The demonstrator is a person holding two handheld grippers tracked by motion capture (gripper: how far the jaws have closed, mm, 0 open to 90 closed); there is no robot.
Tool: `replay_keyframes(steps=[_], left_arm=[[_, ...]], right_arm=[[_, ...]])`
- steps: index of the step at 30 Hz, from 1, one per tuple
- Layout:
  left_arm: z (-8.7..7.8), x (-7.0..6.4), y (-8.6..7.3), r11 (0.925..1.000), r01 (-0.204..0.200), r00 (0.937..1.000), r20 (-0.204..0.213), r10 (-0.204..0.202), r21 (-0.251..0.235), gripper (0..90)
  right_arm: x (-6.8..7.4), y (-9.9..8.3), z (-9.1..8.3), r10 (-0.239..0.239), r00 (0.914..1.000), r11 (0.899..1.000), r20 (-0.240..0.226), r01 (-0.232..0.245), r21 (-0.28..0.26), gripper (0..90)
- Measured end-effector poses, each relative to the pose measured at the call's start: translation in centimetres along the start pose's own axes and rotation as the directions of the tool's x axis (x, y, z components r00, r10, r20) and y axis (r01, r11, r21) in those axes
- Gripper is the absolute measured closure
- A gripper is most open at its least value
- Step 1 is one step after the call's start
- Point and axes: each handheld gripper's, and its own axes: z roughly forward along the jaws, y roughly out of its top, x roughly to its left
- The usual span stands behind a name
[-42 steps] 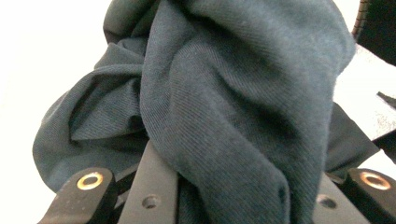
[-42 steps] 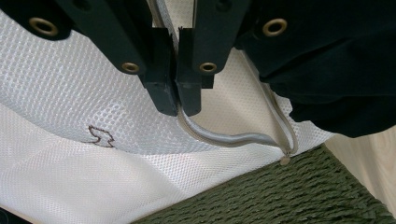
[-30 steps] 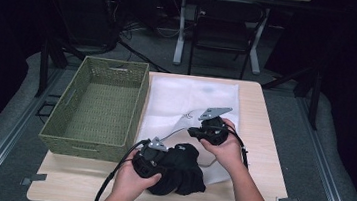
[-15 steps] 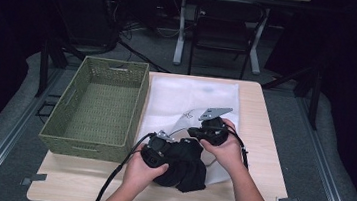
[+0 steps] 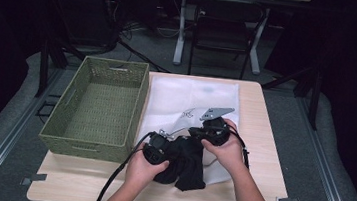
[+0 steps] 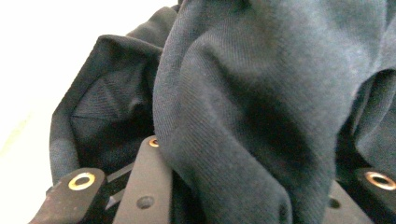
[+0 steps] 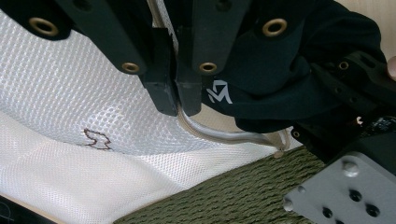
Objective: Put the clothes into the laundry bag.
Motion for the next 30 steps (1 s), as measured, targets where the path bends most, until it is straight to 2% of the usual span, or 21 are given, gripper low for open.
replay_keyframes(steps=[1, 6, 15, 22, 26, 30], left_arm=[[0.1, -0.1, 0.0, 0.9999, 0.016, 0.9999, 0.003, -0.016, -0.002, 72.9], [0.1, 0.2, 0.5, 0.9994, 0.034, 0.9994, 0.004, -0.034, -0.004, 73.4], [0.1, 0.3, 1.5, 0.9991, 0.039, 0.999, -0.021, -0.04, -0.013, 73.4], [0.2, 0.4, 2.1, 0.9973, 0.064, 0.9973, -0.035, -0.065, -0.036, 73.4], [0.5, 0.6, 2.4, 0.9968, 0.065, 0.996, -0.057, -0.068, -0.046, 73.4], [1.2, 0.6, 2.4, 0.9943, 0.068, 0.9919, -0.102, -0.076, -0.082, 73.2]], right_arm=[[0.0, 0.0, 0.0, 0.001, 1.0, 1.0, 0.0, -0.001, -0.001, 87.5], [0.0, 0.0, -0.1, 0.001, 1.0, 1.0, -0.001, -0.001, -0.003, 87.5], [0.1, 0.1, -0.2, 0.0, 1.0, 1.0, -0.007, 0.0, -0.015, 87.5], [0.1, 0.2, -0.4, 0.004, 1.0, 1.0, -0.008, -0.004, -0.022, 87.5], [0.1, 0.2, -0.5, 0.002, 1.0, 1.0, -0.005, -0.002, -0.026, 87.5], [0.2, 0.3, -0.6, 0.0, 1.0, 1.0, -0.003, 0.0, -0.026, 87.5]])
